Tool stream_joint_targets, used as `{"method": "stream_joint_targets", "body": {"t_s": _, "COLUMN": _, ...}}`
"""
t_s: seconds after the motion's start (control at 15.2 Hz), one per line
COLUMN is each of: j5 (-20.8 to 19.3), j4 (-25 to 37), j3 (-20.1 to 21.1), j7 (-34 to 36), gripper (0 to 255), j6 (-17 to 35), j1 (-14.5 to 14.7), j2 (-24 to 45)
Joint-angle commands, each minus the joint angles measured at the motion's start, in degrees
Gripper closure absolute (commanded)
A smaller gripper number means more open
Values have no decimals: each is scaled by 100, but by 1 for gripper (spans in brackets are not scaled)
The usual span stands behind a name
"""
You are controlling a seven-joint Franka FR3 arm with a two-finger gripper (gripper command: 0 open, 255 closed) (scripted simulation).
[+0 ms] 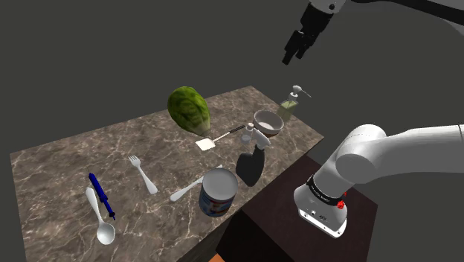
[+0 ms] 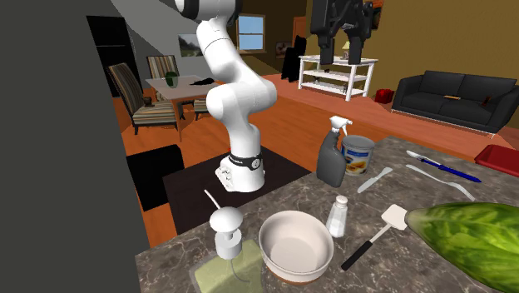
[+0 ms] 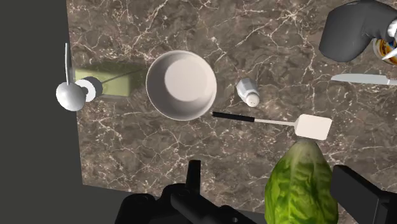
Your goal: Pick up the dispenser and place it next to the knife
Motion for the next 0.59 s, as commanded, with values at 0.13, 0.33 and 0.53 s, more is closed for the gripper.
{"method": "stream_joint_targets", "body": {"t_s": 0.13, "j5": -135, "j4": -185, "j3": -193, "j7": -178, "gripper": 0, "j6": 177, "j1": -83, "j2": 35}}
{"method": "stream_joint_targets", "body": {"t_s": 0.33, "j5": -344, "j4": -422, "j3": -490, "j7": -442, "gripper": 0, "j6": 455, "j1": -214, "j2": 133}}
{"method": "stream_joint_targets", "body": {"t_s": 0.53, "j5": -554, "j4": -610, "j3": -792, "j7": -703, "gripper": 0, "j6": 750, "j1": -352, "j2": 288}}
